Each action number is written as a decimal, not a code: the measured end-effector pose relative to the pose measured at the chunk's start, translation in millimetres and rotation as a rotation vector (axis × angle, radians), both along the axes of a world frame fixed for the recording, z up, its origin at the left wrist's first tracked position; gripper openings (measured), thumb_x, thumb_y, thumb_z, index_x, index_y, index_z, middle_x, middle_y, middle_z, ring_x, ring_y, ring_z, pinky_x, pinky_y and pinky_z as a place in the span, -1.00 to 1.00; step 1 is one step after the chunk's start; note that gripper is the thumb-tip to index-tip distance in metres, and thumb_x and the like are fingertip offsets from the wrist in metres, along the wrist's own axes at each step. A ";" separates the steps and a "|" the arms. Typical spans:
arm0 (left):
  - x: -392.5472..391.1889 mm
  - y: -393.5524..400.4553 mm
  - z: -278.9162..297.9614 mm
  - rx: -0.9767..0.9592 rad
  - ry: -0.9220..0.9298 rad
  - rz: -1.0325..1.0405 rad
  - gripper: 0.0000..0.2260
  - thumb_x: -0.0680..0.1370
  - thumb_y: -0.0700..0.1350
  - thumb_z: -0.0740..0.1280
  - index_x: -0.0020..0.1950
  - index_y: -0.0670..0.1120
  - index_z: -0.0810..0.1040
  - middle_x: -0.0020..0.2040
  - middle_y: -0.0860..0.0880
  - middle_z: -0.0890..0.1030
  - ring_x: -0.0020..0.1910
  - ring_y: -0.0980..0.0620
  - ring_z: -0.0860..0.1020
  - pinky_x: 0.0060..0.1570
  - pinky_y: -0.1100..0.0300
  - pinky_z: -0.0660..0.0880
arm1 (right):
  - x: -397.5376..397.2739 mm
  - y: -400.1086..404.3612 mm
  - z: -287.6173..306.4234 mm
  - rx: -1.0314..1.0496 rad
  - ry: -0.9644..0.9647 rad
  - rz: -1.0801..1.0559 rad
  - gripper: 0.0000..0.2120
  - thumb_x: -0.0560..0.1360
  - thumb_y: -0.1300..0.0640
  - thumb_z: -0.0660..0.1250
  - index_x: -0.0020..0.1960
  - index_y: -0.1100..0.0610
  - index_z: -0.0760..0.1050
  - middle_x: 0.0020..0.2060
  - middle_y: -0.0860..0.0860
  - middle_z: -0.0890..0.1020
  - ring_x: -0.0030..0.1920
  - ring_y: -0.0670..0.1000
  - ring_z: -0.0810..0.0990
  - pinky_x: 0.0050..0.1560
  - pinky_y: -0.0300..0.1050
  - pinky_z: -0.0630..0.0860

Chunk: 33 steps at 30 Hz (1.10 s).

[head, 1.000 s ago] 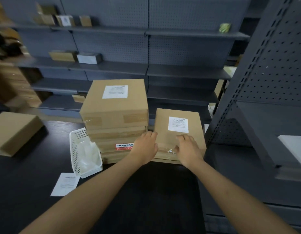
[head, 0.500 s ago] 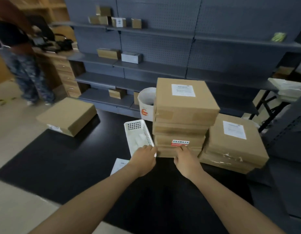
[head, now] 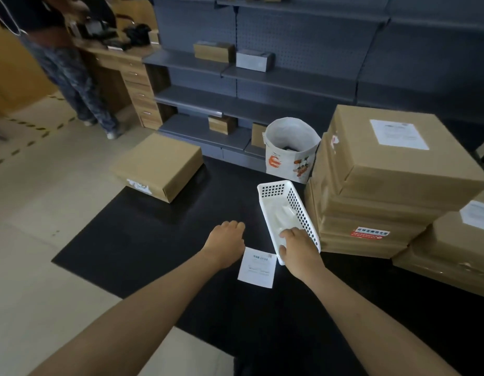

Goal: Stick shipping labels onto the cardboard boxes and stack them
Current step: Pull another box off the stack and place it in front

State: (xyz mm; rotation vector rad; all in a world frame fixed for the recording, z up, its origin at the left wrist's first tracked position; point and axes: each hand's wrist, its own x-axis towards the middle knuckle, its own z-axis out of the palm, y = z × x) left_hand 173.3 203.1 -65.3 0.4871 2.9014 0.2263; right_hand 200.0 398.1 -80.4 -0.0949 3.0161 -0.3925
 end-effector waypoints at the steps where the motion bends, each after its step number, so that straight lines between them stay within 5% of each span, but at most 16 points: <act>1: -7.9 -4.1 -2.8 -0.006 -0.020 0.001 -0.70 0.60 -0.09 0.16 0.31 -0.13 0.39 0.21 -0.08 0.50 0.16 -0.06 0.47 0.17 0.06 0.44 | -8.0 -5.1 -4.9 0.002 -0.013 -0.009 -0.69 0.59 0.07 0.20 0.32 0.10 0.42 0.18 0.02 0.51 0.22 0.04 0.44 0.21 -0.09 0.42; 7: -56.1 -29.2 -14.5 -0.029 -0.078 0.005 -0.72 0.61 -0.09 0.15 0.30 -0.12 0.41 0.20 -0.08 0.50 0.15 -0.06 0.47 0.16 0.08 0.43 | -45.7 -31.1 -24.9 0.014 -0.116 -0.144 -0.68 0.59 -0.08 0.22 0.22 0.12 0.40 0.05 0.03 0.56 0.07 0.04 0.54 0.00 -0.10 0.50; 15: -103.1 -55.4 -52.6 -0.004 -0.220 -0.071 -0.70 0.62 -0.09 0.13 0.33 -0.12 0.38 0.24 -0.08 0.48 0.18 -0.05 0.45 0.20 0.08 0.41 | -77.1 -49.8 -43.3 0.054 -0.184 -0.328 -0.79 0.59 0.08 0.19 0.19 0.12 0.36 -0.05 0.04 0.57 -0.11 0.03 0.60 -0.11 -0.12 0.58; 33: -191.5 -49.2 -72.7 0.053 -0.197 -0.378 -0.70 0.63 -0.10 0.11 0.33 -0.10 0.42 0.23 -0.05 0.50 0.18 -0.04 0.46 0.19 0.10 0.38 | -157.4 -52.5 -51.8 0.005 -0.258 -0.747 -0.73 0.63 0.14 0.11 0.28 0.17 0.42 0.11 0.20 0.56 0.06 0.18 0.57 -0.12 -0.12 0.36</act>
